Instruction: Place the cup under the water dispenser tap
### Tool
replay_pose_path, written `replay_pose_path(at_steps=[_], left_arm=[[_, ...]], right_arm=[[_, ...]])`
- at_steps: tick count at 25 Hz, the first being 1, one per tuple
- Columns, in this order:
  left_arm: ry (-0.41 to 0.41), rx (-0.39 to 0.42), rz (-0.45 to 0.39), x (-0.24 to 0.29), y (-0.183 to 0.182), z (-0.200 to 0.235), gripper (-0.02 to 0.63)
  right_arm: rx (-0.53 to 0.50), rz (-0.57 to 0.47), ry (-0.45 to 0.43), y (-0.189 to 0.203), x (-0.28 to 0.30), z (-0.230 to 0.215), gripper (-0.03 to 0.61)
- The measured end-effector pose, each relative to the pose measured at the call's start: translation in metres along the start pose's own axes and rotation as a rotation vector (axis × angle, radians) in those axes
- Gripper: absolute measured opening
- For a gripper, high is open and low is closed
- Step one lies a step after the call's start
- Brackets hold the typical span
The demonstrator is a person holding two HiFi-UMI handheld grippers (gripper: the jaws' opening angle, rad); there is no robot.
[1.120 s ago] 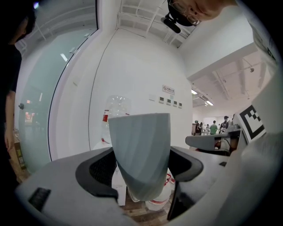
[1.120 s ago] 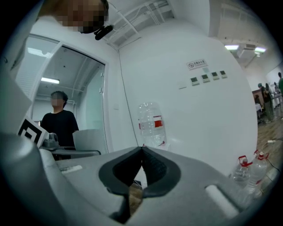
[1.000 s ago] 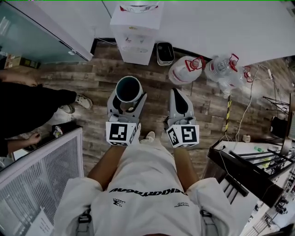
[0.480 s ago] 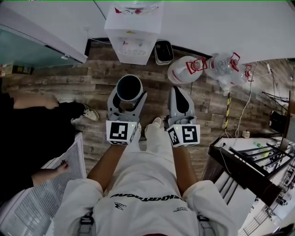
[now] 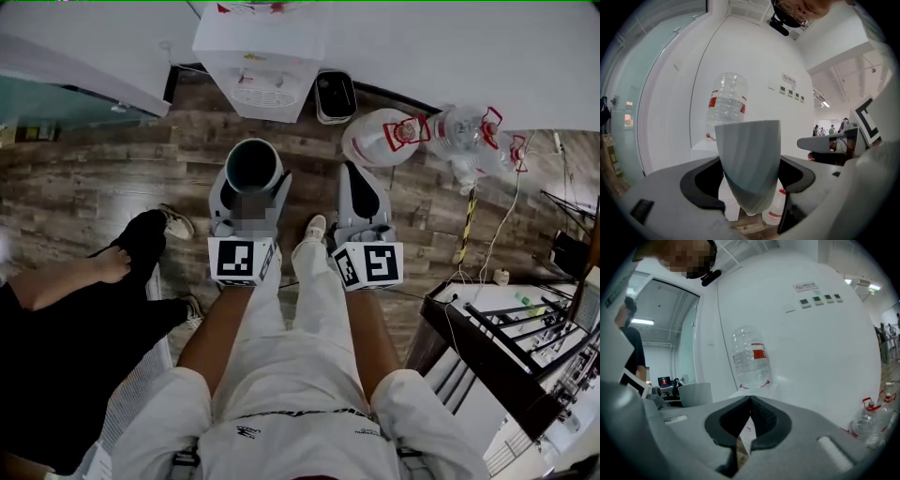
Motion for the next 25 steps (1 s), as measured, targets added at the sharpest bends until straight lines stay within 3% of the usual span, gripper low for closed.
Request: replay_pose_path(at_steps=[13,25], left_arm=[[-0.07,-0.006,-0.003,0.083,0.082,0.016,0.347],[-0.081,0.017,-0.02,0.142,0.158,0.054,0.347]], right_arm=[[0.004,0.044,-0.017,0.07,0.044,-0.053,-0.005],[-0.003,0.046,-0.019,0.113,0.069,-0.067,-0.005]])
Point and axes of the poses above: the fingertips, and each gripper's own axes: x forward along the fingers, z to its left, y out of its underside, the point moved 6 cm from there along -x, backward along the fingers, and after that the axes turned 1 degree about -x, right-handed, at the moved point
